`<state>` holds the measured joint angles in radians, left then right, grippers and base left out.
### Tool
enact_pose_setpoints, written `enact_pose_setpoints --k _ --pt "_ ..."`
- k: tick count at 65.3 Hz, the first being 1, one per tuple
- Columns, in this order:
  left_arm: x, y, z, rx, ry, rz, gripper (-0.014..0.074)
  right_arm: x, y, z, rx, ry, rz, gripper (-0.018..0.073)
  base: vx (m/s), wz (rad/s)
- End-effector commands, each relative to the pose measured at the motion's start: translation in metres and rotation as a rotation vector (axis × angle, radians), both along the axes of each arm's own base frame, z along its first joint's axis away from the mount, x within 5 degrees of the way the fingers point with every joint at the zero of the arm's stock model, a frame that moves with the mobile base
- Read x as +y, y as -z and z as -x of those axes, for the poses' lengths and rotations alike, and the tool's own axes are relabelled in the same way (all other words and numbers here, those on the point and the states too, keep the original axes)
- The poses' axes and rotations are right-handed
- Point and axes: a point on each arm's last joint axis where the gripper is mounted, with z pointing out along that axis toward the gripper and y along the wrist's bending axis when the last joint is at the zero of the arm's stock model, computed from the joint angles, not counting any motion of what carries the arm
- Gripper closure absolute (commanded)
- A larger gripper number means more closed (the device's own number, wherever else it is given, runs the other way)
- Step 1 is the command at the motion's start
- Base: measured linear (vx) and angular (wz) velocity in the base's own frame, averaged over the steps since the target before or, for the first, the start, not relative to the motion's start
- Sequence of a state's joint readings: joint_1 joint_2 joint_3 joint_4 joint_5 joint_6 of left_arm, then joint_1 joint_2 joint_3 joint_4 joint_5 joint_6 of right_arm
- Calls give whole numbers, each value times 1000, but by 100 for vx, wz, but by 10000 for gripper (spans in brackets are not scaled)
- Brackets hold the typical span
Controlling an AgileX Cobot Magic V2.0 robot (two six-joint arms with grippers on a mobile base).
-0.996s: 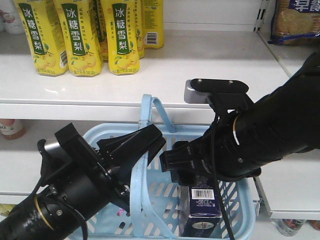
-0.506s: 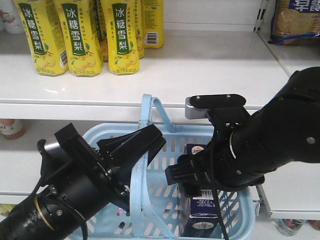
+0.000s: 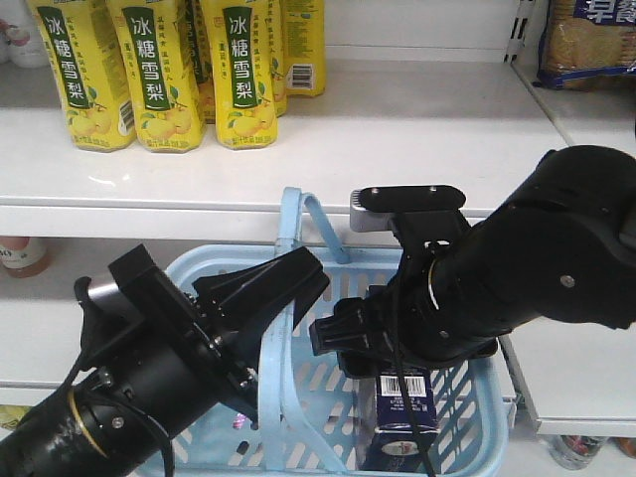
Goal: Left arm holds basket, right arm returns cookies
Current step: 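Grasp the Chocofello box with the right gripper and lift it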
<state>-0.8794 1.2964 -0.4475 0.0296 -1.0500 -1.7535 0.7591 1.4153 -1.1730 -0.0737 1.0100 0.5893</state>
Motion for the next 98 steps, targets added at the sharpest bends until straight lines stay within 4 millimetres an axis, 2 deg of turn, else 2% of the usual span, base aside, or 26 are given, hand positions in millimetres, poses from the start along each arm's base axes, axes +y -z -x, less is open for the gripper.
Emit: enact_pose_setpoints --k 1,14,22,34,53,74,98 --pt "5 -28 2 -115 -16 159 596 -1 -15 -2 -83 -12 -31 24 0 0" --pt "5 -28 2 -115 -16 159 596 -2 -15 -3 -89 -14 -21 48 0 0" --pt "5 -28 2 -115 -16 159 596 -2 -15 -3 -93 -15 -16 113 0 0" --pt "5 -28 2 -115 -16 159 596 -1 -12 -5 -86 -15 -9 264 0 0" --pt "5 -28 2 -115 -16 159 596 0 -10 -6 -85 -25 1 577 0 0" --pt "5 -28 2 -115 -16 159 596 -3 -18 -2 -112 -42 -14 570 0 0" --pt "5 -28 2 -115 -16 159 596 -18 -50 17 -185 -31 -120 567 0 0"
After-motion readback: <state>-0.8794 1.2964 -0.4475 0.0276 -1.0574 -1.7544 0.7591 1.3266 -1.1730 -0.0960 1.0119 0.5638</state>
